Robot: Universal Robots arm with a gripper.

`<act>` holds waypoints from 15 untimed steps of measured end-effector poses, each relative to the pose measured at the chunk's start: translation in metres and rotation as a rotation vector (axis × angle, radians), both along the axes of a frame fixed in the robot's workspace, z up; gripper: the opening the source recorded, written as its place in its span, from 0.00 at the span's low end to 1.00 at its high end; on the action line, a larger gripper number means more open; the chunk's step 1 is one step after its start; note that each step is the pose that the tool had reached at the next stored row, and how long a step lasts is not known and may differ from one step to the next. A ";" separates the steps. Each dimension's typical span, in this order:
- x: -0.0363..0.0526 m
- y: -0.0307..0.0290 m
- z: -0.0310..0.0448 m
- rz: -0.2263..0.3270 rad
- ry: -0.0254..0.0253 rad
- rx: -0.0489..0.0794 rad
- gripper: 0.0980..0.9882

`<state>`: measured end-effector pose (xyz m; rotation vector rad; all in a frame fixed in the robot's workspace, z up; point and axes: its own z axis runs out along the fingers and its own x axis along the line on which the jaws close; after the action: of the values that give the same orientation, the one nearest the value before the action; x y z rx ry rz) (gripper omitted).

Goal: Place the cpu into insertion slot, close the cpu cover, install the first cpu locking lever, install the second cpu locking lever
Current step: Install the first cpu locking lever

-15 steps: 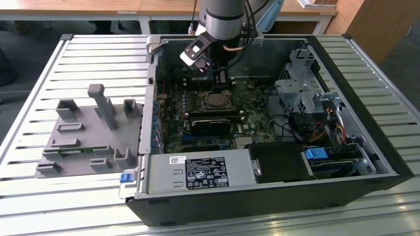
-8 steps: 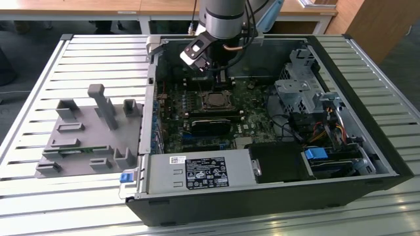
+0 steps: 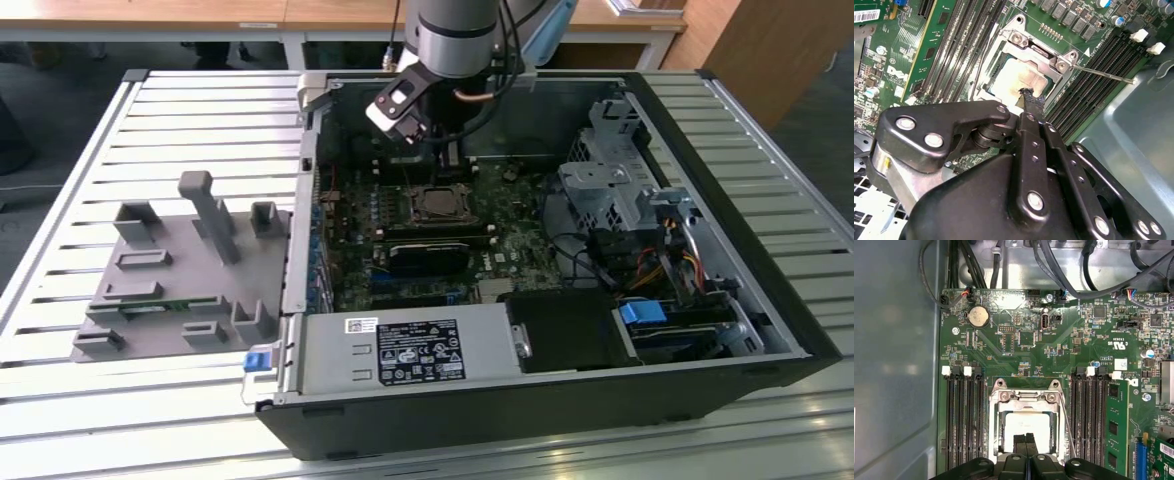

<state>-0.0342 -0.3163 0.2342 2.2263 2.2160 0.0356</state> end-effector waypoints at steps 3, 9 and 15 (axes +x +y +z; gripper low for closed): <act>0.0000 0.0000 0.0011 0.000 0.0000 0.000 0.01; 0.0000 0.0000 0.0029 0.000 -0.0001 0.000 0.01; 0.0000 0.0000 0.0034 0.000 0.0001 0.000 0.01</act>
<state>-0.0342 -0.3163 0.2376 2.2263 2.2159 0.0353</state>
